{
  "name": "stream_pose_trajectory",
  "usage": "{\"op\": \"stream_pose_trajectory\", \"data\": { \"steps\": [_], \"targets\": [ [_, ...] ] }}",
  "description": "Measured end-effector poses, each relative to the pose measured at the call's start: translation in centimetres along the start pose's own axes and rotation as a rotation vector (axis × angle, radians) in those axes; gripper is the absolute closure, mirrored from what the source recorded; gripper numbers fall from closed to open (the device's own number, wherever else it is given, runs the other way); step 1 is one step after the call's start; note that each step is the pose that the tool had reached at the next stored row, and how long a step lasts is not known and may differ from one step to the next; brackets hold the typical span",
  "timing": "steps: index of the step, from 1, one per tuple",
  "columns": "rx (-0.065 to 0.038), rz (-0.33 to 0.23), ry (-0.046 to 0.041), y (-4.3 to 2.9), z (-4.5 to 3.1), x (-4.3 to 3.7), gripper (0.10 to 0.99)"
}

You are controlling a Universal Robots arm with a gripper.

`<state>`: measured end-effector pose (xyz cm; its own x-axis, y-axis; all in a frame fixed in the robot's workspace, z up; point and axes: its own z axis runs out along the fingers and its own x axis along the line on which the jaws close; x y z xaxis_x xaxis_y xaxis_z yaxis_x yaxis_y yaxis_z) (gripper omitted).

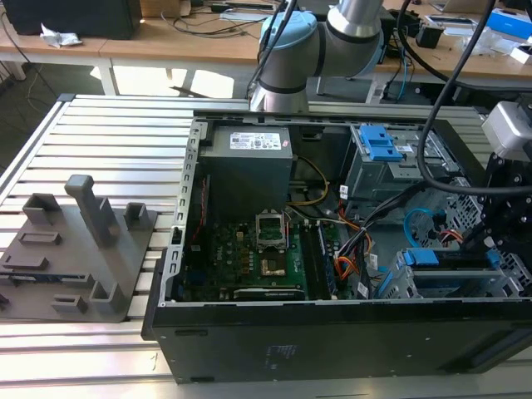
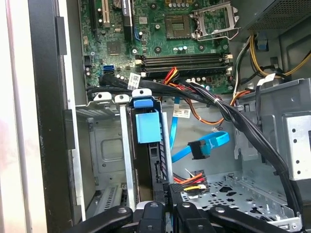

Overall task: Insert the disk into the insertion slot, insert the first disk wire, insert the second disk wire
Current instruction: 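Insert the first disk wire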

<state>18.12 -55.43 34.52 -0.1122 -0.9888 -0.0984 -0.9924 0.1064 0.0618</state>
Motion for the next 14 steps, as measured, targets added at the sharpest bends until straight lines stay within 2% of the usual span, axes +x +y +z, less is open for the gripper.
{"op": "stream_pose_trajectory", "data": {
  "steps": [10, 14],
  "targets": [
    [0.000, 0.000, -0.0031, -0.01, 0.33, 0.05, 0.925],
    [-0.001, -0.007, 0.0017, 0.00, 0.22, 0.06, 0.925]
  ]
}}
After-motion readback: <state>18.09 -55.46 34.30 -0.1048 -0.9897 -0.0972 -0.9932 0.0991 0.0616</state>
